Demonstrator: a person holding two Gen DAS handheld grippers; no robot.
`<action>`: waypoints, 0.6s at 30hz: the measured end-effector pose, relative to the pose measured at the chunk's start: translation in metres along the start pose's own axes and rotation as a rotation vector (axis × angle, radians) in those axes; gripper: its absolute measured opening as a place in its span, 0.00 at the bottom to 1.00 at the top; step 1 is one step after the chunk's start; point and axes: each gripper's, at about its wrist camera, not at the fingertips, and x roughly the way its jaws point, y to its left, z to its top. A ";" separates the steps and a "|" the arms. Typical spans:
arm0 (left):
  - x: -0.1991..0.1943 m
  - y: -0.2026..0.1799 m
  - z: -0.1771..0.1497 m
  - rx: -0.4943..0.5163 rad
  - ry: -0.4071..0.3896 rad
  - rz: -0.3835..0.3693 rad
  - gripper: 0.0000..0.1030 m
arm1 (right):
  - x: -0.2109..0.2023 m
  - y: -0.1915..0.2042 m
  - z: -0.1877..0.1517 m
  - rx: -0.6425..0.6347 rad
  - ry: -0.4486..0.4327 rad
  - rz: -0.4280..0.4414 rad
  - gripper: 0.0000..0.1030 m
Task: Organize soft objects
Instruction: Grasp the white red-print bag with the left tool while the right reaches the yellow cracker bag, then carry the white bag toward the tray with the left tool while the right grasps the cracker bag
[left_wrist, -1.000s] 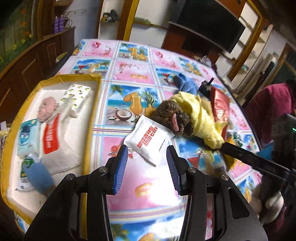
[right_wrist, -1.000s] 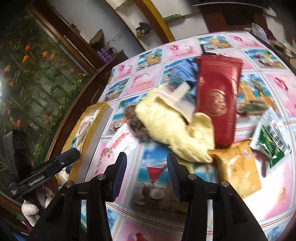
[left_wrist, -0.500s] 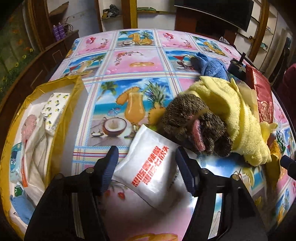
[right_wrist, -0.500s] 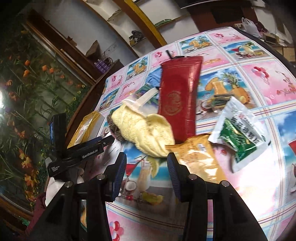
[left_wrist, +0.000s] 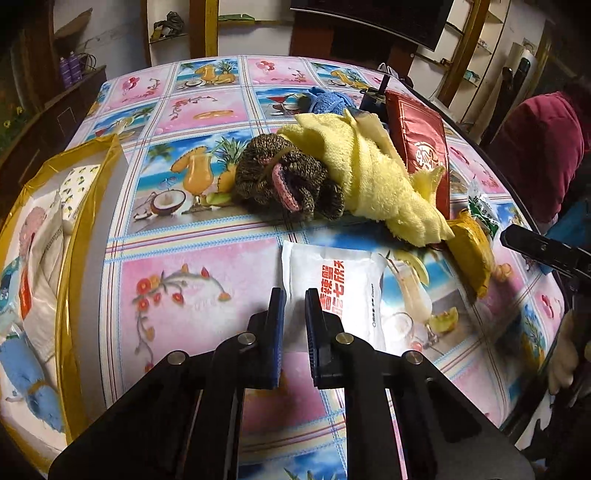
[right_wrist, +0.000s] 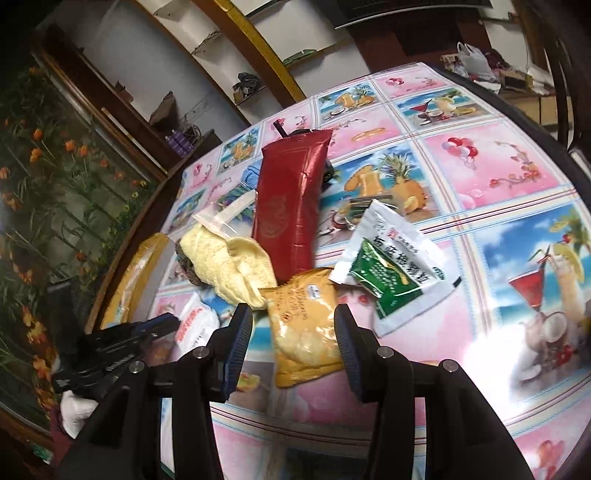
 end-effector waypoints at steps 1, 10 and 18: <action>-0.003 0.002 -0.001 -0.016 -0.004 -0.022 0.10 | 0.000 0.001 -0.001 -0.018 0.003 -0.025 0.47; -0.018 0.001 0.007 -0.028 -0.111 -0.038 0.59 | 0.034 0.013 0.000 -0.088 0.086 -0.102 0.54; 0.029 -0.046 0.000 0.153 -0.050 0.103 0.77 | 0.051 0.028 -0.001 -0.139 0.111 -0.137 0.60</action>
